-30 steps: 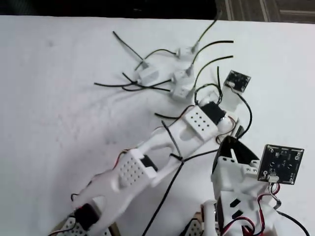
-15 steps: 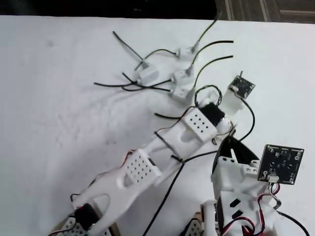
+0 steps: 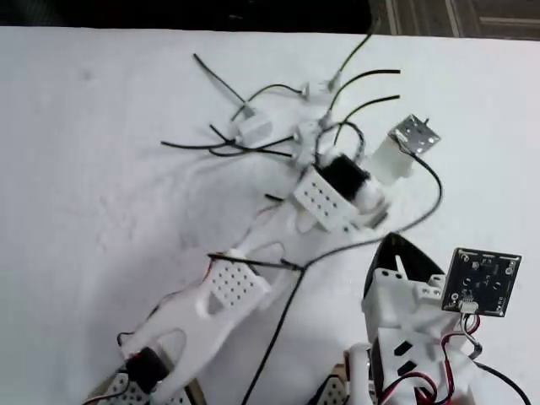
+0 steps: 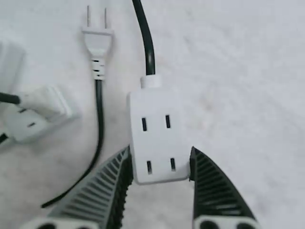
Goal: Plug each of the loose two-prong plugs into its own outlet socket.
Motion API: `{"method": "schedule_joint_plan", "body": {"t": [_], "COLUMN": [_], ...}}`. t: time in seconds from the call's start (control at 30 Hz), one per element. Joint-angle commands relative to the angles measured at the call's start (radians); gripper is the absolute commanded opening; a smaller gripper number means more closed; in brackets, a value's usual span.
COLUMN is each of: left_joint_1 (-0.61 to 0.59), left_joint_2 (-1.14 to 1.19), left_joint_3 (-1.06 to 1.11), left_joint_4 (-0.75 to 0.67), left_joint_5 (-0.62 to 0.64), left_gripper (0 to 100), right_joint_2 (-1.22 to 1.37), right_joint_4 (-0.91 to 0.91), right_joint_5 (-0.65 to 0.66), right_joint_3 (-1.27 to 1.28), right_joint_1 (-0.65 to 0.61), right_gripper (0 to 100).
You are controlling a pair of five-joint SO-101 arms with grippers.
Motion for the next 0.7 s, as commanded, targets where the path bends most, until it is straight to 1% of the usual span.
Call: {"method": "schedule_joint_plan", "body": {"t": [0.0,0.17,0.27,0.33,0.47,0.63,0.67], "left_joint_1": [-0.084,-0.084,-0.081,-0.082,-0.097,-0.162,-0.177], "left_joint_2": [-0.030,-0.056,-0.163,-0.269,-0.544,-0.909,-0.980], "left_joint_3": [-0.002,0.060,0.133,0.227,0.522,0.988,1.082], "left_joint_4": [0.009,0.011,0.011,0.011,0.009,0.000,-0.012], "left_joint_5": [-0.107,-0.167,-0.163,-0.163,-0.169,-0.180,-0.201], "left_gripper": [2,2,2,2,2,2,2], "right_joint_2": [-0.002,-0.002,-0.002,-0.002,-0.002,-0.002,-0.002], "right_joint_4": [0.021,0.027,0.027,0.031,0.047,0.047,0.047], "right_joint_5": [-0.002,-0.002,0.000,0.000,0.000,0.000,0.000], "right_joint_3": [-0.040,-0.040,-0.040,-0.040,-0.040,-0.040,-0.040], "right_joint_1": [-0.005,-0.002,-0.002,-0.002,-0.005,-0.005,-0.005], "right_gripper": [1.7,1.7,1.7,1.7,1.7,1.7,1.7]}}
